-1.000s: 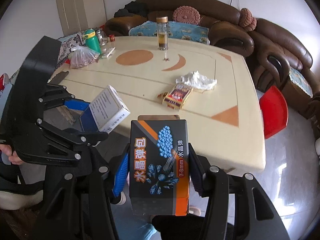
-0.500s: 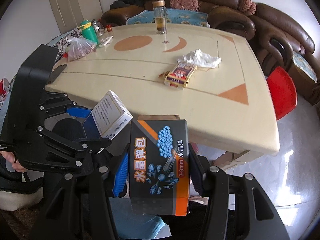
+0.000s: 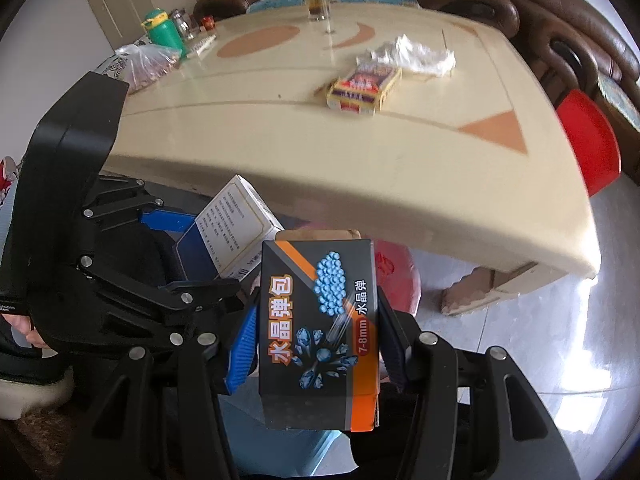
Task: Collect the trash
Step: 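Carry the medicine box and black-and-orange box with both tools down over the pink bin, then open both tools to drop the two boxes into the pink bin, then raise both open tools back over the table, then grasp the purple-and-gold card box with the left tool while the right tool grasps the white tissue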
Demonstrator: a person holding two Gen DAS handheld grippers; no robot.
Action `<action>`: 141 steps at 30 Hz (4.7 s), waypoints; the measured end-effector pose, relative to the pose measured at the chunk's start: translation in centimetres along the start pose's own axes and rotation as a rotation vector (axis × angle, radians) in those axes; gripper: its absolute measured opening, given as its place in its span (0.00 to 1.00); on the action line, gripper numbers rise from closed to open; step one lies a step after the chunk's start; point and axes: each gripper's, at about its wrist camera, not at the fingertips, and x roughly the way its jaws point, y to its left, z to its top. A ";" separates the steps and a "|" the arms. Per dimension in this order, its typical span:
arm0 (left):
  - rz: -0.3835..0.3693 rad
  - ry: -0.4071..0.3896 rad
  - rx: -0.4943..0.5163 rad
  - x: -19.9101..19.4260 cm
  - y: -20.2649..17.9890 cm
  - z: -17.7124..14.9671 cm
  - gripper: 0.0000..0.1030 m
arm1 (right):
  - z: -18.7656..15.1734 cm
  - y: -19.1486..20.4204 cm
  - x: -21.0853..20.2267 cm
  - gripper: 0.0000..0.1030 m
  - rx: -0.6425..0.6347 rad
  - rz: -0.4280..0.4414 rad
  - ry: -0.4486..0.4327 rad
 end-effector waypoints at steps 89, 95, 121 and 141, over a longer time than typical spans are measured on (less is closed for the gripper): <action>0.119 0.124 -0.072 1.0 1.1 1.2 0.80 | 1.1 -7.9 2.9 0.78 0.248 0.103 0.035; 0.142 0.021 -0.091 -6.8 2.3 6.6 0.86 | 7.6 -7.8 -4.6 0.83 0.153 0.108 -0.083; 0.175 0.028 -0.158 -2.2 6.1 20.4 0.86 | 25.8 -14.3 -0.4 0.84 0.101 0.087 -0.104; 0.063 0.047 -0.338 4.2 11.1 22.4 0.87 | 33.3 -14.7 14.6 0.84 0.033 -0.085 0.112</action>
